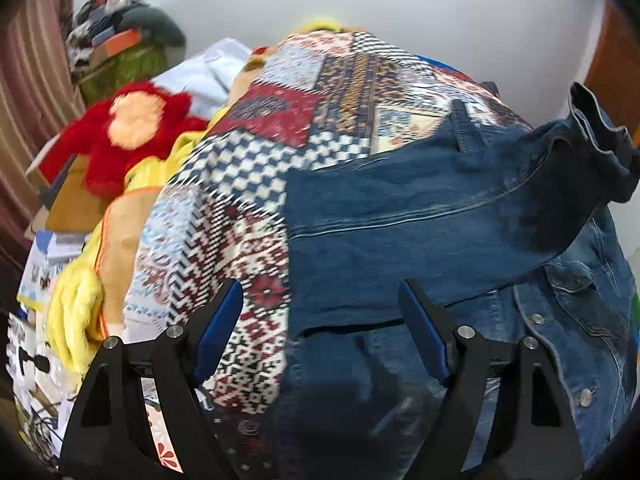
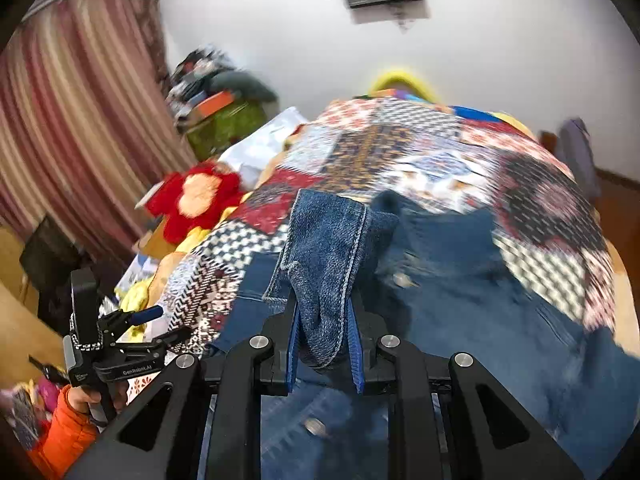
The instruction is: Fold large clothes
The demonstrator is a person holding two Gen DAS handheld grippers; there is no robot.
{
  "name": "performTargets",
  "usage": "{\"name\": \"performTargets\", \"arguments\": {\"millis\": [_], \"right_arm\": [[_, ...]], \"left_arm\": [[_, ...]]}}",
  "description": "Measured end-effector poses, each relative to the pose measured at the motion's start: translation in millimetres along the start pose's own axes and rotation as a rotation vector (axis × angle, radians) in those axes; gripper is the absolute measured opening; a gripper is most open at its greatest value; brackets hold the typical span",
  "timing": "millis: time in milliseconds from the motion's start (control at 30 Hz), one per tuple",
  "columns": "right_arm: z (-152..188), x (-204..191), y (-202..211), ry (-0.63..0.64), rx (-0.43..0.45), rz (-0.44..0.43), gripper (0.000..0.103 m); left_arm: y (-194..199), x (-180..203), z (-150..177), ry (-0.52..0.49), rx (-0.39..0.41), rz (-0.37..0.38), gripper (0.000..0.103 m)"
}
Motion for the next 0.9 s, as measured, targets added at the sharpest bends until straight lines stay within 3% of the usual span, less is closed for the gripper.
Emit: {"name": "performTargets", "arguments": {"millis": [167, 333, 433, 500, 600, 767, 900], "right_arm": [[33.7, 56.9, 16.9, -0.138, -0.002, -0.019, 0.017], [75.0, 106.9, 4.2, -0.243, -0.071, -0.001, 0.018], [101.1, 134.6, -9.2, -0.276, -0.113, 0.074, 0.018], [112.6, 156.4, -6.6, -0.277, -0.108, 0.197, 0.018], [122.3, 177.5, 1.2, -0.259, -0.125, 0.308, 0.018], [122.8, 179.7, 10.7, -0.231, -0.178, 0.311, 0.018], [101.9, 152.6, 19.3, -0.183, -0.148, 0.257, 0.018]], "left_arm": [[5.6, 32.8, -1.3, -0.056, 0.006, -0.008, 0.079], [2.6, 52.9, 5.2, -0.082, -0.011, -0.006, 0.080], [-0.2, 59.3, 10.4, -0.088, -0.025, -0.001, 0.080], [-3.2, 61.8, 14.3, -0.093, -0.036, -0.004, 0.080], [-8.7, 63.7, 16.9, -0.094, -0.052, -0.008, 0.080], [-10.4, 67.4, 14.6, -0.091, -0.057, 0.003, 0.080], [-7.2, 77.9, 5.4, -0.121, -0.044, 0.018, 0.080]]}}
Point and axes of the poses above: each gripper's, at about its wrist camera, not at the fingertips, and y roughly against the way its jaws point, x to its right, z to its underside, the point moved 10 cm from there along -y, roughly the way its jaws point, and after that the axes turned 12 degrees about -x, right-handed, at the moved point
